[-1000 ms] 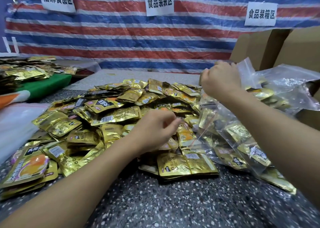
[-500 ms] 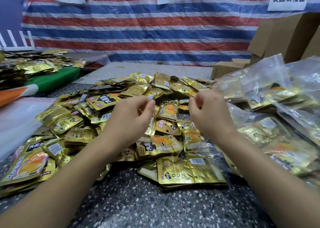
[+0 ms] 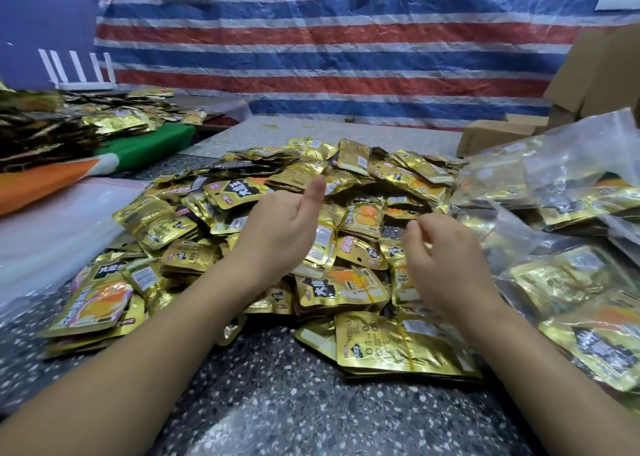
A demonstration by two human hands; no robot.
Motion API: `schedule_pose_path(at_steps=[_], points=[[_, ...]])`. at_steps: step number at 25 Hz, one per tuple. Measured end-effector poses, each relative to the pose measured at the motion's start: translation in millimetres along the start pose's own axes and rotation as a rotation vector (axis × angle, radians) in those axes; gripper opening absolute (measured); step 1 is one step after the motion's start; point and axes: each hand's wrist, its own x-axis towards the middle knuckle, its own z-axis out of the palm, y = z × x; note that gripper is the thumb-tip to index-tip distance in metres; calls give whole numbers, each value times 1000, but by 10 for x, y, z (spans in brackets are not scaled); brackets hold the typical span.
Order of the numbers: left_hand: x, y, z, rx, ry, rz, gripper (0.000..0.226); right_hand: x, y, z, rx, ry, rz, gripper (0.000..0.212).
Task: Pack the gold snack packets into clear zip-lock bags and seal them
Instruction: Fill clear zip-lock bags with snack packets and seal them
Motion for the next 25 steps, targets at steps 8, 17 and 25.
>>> schedule_pose_path(at_steps=[8,17,25], points=[[416,-632,-696,225,133,-97,30,-99,-118,-25,-2,-21,-36,16],[708,-2108,-1534,780,-146,-676,48,-154,-78,-10,-110,-51,-49,12],[577,-2374,-1555,725,-122,-589,27,-184,-146,1,-81,-60,-49,11]])
